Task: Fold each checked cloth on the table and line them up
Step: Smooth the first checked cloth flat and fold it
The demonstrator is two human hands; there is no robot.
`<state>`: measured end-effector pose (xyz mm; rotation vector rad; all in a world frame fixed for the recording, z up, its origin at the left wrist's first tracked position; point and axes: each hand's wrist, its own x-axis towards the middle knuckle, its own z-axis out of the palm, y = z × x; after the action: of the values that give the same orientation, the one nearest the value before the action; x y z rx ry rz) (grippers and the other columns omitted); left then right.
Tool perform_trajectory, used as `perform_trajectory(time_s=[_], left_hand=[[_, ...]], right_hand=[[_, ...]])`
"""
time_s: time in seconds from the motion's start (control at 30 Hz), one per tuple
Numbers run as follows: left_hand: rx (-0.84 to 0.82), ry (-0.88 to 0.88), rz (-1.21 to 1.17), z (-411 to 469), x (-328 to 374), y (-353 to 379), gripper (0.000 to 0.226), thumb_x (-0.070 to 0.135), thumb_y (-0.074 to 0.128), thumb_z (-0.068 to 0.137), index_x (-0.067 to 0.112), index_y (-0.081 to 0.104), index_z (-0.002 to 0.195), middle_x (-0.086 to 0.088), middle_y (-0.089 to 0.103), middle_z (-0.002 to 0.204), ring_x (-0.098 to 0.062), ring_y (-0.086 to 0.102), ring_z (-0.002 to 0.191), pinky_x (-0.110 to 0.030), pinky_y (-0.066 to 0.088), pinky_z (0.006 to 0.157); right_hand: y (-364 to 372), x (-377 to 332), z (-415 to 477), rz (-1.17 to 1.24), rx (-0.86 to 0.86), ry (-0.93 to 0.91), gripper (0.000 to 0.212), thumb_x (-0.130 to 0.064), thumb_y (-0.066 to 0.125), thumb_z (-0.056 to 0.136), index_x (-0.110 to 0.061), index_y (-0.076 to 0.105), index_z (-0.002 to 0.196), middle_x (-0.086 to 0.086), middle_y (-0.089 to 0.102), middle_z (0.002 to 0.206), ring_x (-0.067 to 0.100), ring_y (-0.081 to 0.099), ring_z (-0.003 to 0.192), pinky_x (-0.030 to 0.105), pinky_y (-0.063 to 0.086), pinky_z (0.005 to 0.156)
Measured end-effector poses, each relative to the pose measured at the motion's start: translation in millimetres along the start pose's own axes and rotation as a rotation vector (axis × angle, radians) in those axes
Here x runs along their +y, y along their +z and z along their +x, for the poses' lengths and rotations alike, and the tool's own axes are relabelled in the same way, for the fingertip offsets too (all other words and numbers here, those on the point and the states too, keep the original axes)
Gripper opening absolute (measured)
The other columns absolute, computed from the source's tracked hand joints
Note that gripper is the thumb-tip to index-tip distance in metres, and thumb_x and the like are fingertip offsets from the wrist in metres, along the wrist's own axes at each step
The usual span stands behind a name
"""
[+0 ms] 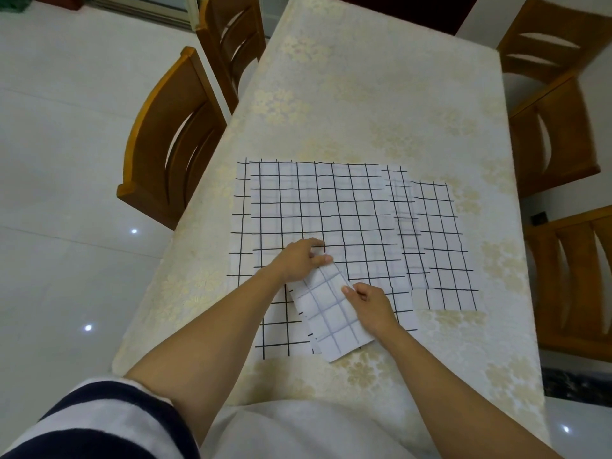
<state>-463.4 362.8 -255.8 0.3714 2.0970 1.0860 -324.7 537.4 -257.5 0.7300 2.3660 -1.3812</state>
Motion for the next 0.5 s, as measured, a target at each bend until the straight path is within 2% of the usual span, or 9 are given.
perform_trajectory(time_s=[0.07,0.2,0.3,0.37,0.43,0.5], left_hand=[[-0.029,0.006,-0.010,0.8,-0.1,-1.2,0.040,0.049,0.064,0.094,0.021,0.070,0.122,-0.001,0.072,0.118,-0.018,0.063,0.113,-0.035,0.047,0.098],[-0.007,-0.001,-0.043,1.0,-0.6,-1.1,0.027,0.047,0.066,0.094,0.023,0.072,0.105,0.004,0.072,0.090,-0.013,0.064,0.084,-0.029,0.049,0.077],[0.054,-0.001,-0.090,3.1,-3.8,1.6,0.022,0.042,0.072,0.091,0.021,0.073,0.096,0.003,0.074,0.098,-0.013,0.066,0.095,-0.031,0.052,0.089],[0.087,-0.003,-0.097,3.5,-4.6,1.6,0.018,0.040,0.074,0.090,0.023,0.072,0.088,0.004,0.073,0.094,-0.013,0.066,0.093,-0.031,0.052,0.088],[0.106,-0.009,-0.103,2.6,-4.4,1.1,0.017,0.039,0.074,0.091,0.024,0.069,0.083,0.006,0.069,0.081,-0.011,0.063,0.082,-0.027,0.050,0.080],[0.137,-0.015,-0.117,2.2,-6.1,0.2,0.020,0.038,0.071,0.093,0.019,0.069,0.087,0.003,0.066,0.078,-0.010,0.058,0.077,-0.025,0.048,0.073]], right_hand=[[-0.7,2.0,0.2,0.000,-0.005,-0.004,0.046,-0.040,0.059,0.096,-0.004,0.049,0.070,0.003,0.040,0.062,0.015,0.037,0.058,0.029,0.026,0.058],[-2.2,2.2,-0.6,-0.005,-0.024,-0.027,0.043,-0.037,0.059,0.097,-0.013,0.045,0.065,0.001,0.038,0.060,0.014,0.035,0.056,0.028,0.025,0.057],[-2.4,5.3,1.3,0.000,-0.039,-0.020,0.050,-0.042,0.059,0.096,-0.001,0.049,0.070,0.004,0.041,0.061,0.015,0.037,0.057,0.029,0.027,0.058],[-3.0,7.5,1.7,0.004,-0.038,-0.010,0.049,-0.045,0.060,0.095,0.000,0.058,0.074,0.009,0.049,0.062,0.017,0.043,0.058,0.030,0.032,0.059],[-4.3,8.7,2.2,0.008,-0.027,0.008,0.041,-0.044,0.062,0.094,-0.007,0.069,0.078,0.012,0.066,0.071,0.023,0.058,0.063,0.035,0.044,0.062],[-5.6,10.5,2.5,0.007,-0.011,0.046,0.030,-0.041,0.063,0.094,-0.017,0.075,0.083,0.004,0.074,0.081,0.025,0.069,0.078,0.040,0.055,0.074]])
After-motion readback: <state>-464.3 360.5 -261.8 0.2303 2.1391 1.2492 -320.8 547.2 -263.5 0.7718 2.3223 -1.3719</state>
